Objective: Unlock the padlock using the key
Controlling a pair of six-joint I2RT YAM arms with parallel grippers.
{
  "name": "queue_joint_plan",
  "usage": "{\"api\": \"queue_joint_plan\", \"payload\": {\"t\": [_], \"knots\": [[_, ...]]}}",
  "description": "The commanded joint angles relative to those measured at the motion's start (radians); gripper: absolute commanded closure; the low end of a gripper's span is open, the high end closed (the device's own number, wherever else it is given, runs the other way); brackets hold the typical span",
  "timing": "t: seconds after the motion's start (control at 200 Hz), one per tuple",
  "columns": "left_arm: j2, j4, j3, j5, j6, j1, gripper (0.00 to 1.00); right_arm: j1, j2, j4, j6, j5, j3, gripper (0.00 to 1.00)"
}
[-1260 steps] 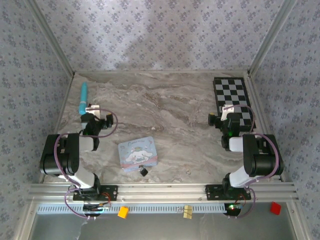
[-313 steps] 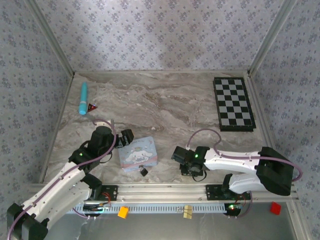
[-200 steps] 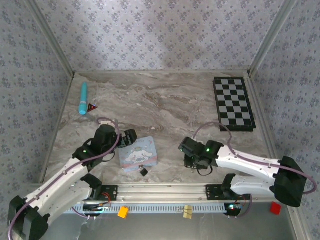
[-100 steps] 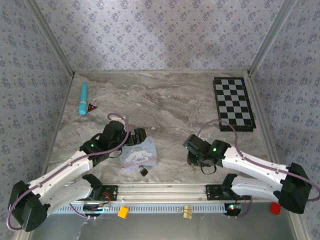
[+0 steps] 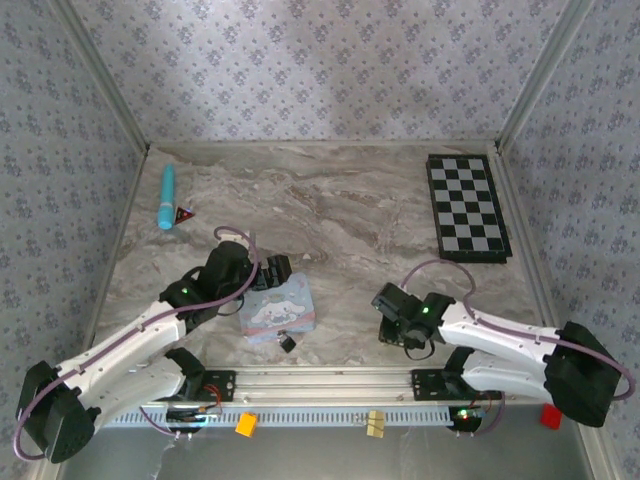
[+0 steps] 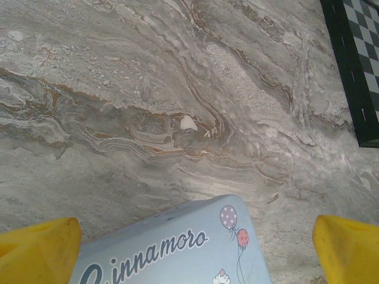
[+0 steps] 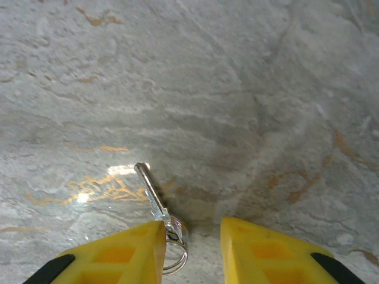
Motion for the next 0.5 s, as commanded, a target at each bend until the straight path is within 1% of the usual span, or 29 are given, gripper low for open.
{"api": "queue_joint_plan", "payload": {"t": [0.0,0.22,0.365,0.5], "knots": [[-0.014,0.007,-0.005,-0.02,0.004,-0.004,0.0,-0.006,0.039,0.023,-0.017,-0.002,0.017,0.7],[-0.01,-0.002,-0.002,-0.026,0.013,-0.004,0.0,0.014,0.088,0.004,-0.032,0.018,0.062,0.71],[-0.008,-0.001,-0.002,-0.027,0.014,-0.004,0.0,0.013,0.057,-0.061,-0.037,0.053,0.11,0.71],[-0.004,0.001,0.001,-0.03,0.015,-0.004,0.0,0.0,0.031,-0.023,-0.034,0.038,0.103,0.71]]}}
